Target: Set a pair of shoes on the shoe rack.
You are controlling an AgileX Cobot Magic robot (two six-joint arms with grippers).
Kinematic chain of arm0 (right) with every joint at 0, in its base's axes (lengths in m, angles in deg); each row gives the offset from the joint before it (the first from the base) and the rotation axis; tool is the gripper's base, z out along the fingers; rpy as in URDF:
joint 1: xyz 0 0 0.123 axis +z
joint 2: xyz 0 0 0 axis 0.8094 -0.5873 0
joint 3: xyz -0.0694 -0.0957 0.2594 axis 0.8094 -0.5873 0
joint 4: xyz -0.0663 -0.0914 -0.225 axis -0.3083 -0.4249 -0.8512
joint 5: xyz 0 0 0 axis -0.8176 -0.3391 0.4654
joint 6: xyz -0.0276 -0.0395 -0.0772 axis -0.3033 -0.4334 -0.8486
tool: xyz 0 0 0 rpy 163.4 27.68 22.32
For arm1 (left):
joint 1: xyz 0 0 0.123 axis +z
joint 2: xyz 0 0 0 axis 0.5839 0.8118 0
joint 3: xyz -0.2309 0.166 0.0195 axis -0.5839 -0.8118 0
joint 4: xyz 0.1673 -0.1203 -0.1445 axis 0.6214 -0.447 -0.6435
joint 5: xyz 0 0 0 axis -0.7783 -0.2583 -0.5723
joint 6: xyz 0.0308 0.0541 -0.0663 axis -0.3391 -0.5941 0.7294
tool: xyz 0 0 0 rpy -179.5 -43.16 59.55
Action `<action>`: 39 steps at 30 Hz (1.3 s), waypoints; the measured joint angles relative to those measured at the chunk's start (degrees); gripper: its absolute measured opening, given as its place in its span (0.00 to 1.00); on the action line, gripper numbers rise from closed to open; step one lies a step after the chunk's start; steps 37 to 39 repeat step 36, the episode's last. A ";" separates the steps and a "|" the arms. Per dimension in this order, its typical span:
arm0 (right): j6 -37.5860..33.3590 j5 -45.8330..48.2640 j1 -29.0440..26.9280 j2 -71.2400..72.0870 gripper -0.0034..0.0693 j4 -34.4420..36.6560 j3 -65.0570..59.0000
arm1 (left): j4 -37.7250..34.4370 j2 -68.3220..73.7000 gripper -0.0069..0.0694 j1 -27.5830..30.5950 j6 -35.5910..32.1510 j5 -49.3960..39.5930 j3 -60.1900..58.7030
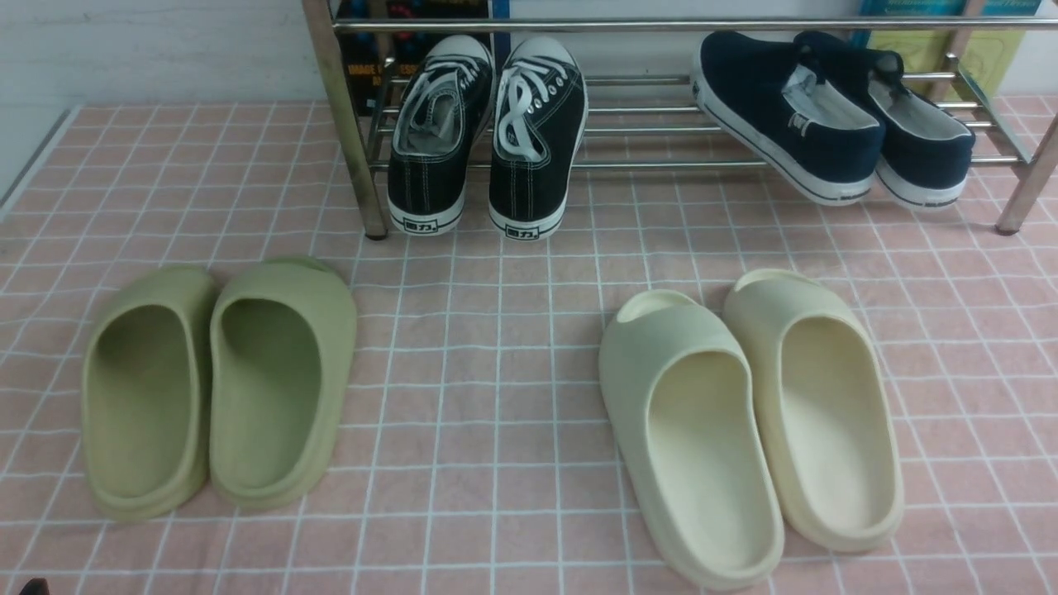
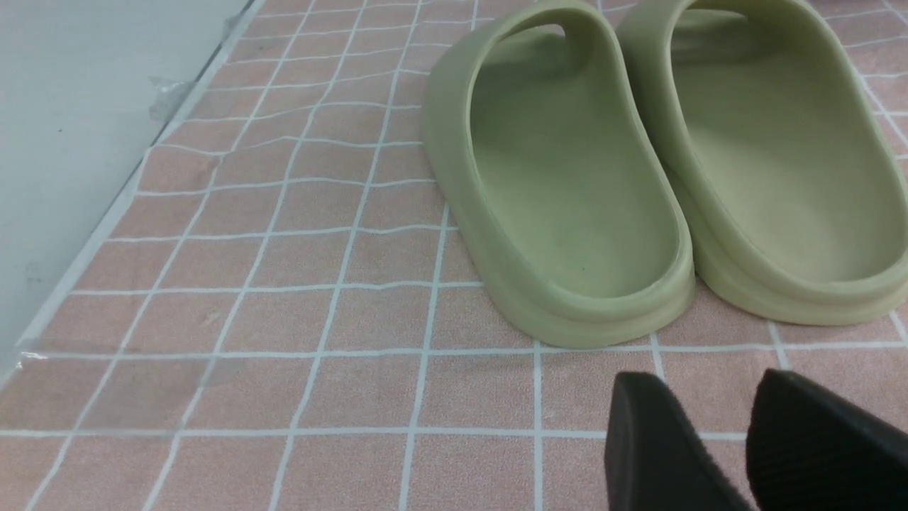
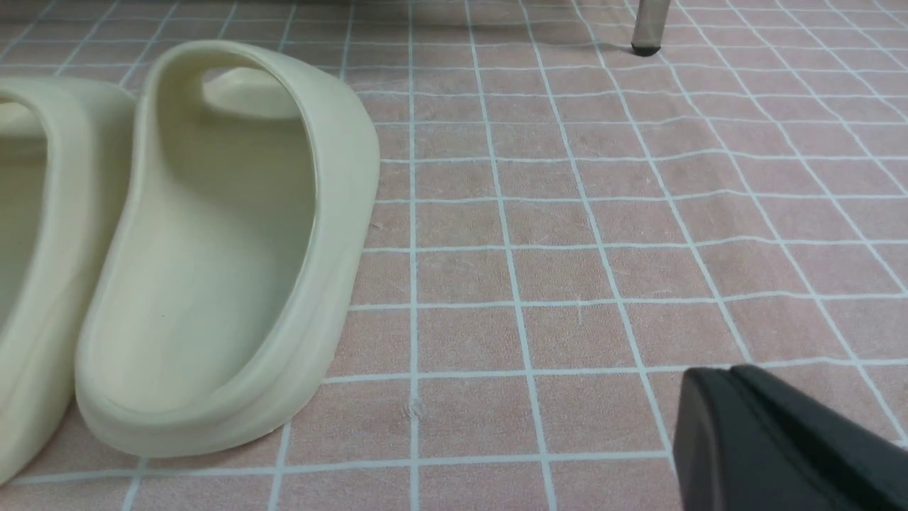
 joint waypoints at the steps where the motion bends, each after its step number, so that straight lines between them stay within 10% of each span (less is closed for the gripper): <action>1: 0.00 0.00 0.00 0.00 0.06 0.00 0.00 | 0.00 0.00 0.40 0.00 0.00 0.00 0.00; 39: 0.00 0.00 0.00 0.01 0.11 0.00 0.00 | 0.00 0.00 0.40 0.00 0.00 0.00 0.00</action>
